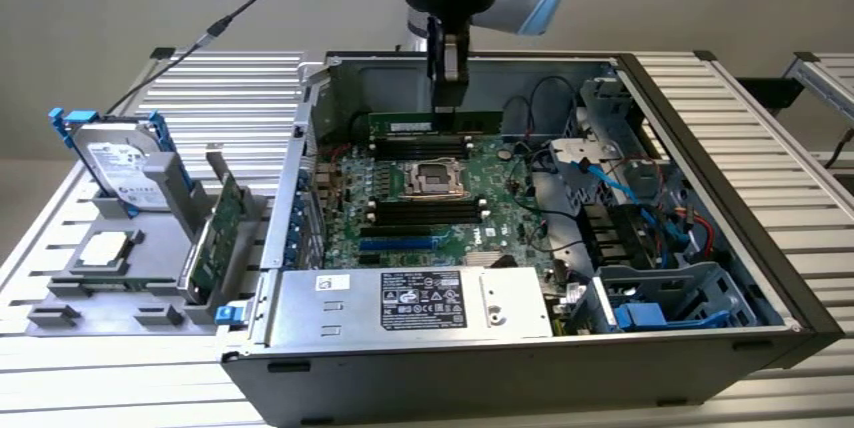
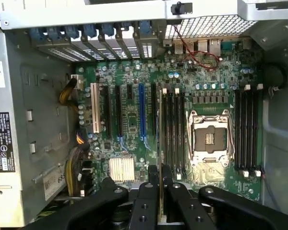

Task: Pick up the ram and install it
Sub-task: 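Pick up the ram and move it above insertion slot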

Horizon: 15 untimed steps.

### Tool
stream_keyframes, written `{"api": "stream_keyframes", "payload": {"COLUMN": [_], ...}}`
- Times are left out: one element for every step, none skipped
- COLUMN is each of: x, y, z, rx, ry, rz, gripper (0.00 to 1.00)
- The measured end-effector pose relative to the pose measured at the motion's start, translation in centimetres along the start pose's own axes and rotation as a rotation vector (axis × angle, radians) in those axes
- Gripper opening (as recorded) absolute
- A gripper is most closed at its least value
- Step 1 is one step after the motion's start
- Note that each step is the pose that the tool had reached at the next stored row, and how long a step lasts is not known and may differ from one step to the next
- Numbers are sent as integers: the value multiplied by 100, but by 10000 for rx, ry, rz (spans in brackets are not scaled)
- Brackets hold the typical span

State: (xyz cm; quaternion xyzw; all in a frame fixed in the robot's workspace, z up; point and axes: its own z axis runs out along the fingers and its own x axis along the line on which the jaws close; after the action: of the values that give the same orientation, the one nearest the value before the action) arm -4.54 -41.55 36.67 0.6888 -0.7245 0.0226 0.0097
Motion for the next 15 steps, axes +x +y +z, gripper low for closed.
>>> {"api": "stream_keyframes", "payload": {"x": [-31,-62,-93,-126,-156,-183,-201,-210,-212,-216,-221,-227,-234,-239,-240], "y": [-25,-55,-88,-123,-153,-174,-185,-188,-188,-187,-187,-187,-187,-186,-186], "z": [17,34,51,69,87,105,118,128,135,140,144,148,150,151,152], "rx": [0,0,0,-1,0,0,-6,-21,-50,-80,-112,-150,-181,-204,-226], "ry": [1,0,1,1,1,1,2,2,2,4,7,8,10,12,11], "rz": [1,1,0,1,2,1,1,-2,-3,-5,-6,-9,-11,-14,-22], "gripper": [14,14,14,14,14,14,14,14,14,14,14,14,14,14,14]}}
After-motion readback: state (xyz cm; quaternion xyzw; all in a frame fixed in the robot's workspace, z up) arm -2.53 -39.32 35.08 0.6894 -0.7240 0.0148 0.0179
